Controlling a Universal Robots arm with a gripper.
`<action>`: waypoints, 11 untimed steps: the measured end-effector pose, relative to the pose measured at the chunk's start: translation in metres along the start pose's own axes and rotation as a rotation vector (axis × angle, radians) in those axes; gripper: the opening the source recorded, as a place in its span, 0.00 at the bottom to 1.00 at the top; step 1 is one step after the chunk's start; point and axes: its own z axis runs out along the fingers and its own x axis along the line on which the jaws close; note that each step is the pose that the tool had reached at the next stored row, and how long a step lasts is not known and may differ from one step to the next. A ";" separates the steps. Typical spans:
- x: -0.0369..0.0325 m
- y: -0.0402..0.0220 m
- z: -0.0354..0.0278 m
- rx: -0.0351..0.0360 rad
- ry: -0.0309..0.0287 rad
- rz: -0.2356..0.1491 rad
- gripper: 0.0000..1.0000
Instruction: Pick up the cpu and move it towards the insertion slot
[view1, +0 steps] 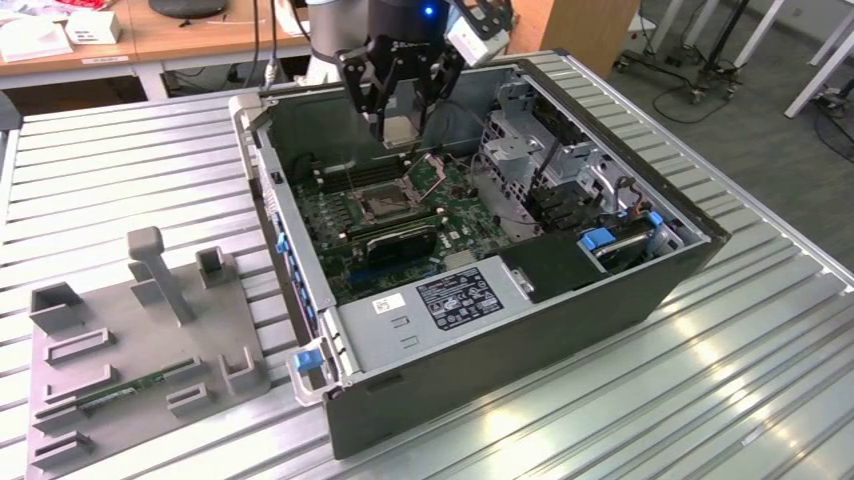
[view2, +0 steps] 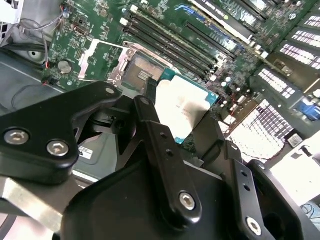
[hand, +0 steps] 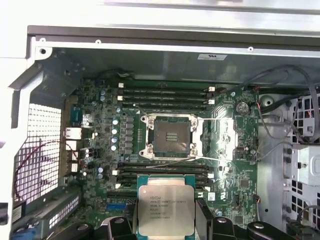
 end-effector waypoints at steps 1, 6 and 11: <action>-0.0004 0.0007 0.0007 0.0000 0.0000 0.002 0.54; -0.0018 0.0032 0.0032 -0.0002 -0.0005 0.010 0.54; -0.0018 0.0033 0.0032 0.0001 -0.0004 0.011 0.54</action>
